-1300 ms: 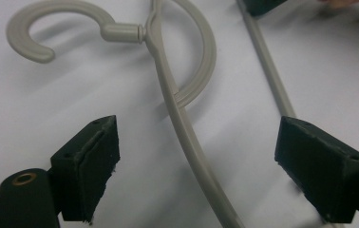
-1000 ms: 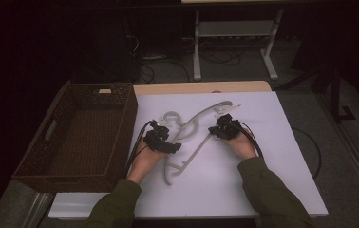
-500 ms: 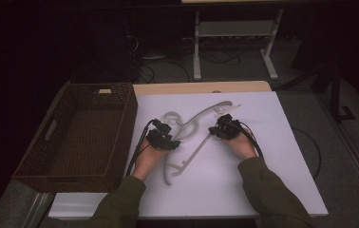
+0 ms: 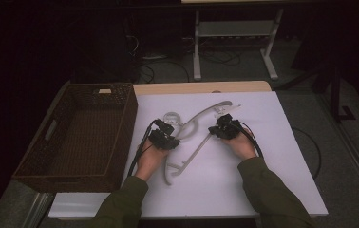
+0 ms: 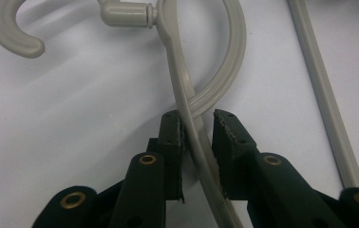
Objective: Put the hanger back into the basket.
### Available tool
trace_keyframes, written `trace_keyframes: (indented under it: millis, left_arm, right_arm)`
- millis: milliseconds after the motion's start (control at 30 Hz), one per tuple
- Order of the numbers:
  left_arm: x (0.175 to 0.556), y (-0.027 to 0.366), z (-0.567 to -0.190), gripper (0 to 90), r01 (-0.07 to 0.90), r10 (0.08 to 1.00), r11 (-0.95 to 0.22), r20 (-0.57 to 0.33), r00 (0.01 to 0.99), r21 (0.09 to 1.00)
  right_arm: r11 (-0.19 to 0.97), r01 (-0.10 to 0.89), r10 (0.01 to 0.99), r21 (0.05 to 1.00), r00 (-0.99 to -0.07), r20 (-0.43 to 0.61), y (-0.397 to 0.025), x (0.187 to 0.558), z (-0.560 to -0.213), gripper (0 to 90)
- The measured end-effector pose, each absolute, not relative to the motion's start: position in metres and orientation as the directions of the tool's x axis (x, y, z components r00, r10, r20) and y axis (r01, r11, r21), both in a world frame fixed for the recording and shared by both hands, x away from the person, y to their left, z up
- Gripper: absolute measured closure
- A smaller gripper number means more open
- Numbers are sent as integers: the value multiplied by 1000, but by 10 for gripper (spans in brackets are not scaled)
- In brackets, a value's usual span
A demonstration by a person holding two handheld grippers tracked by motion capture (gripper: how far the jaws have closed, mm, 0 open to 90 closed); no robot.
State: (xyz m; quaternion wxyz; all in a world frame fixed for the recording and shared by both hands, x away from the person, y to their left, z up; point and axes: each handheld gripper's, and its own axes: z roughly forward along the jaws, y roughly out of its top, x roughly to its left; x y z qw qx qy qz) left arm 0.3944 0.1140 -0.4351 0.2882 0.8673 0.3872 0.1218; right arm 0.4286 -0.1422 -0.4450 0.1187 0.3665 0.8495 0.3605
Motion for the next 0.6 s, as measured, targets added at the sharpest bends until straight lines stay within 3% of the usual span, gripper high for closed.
trace_keyframes:
  millis: [600]
  left_arm:
    - [397,121,-432,818,622,789,-494,12,615,607]
  right_arm:
    - [471,483,676,738,-735,50,-134,419,-431,896]
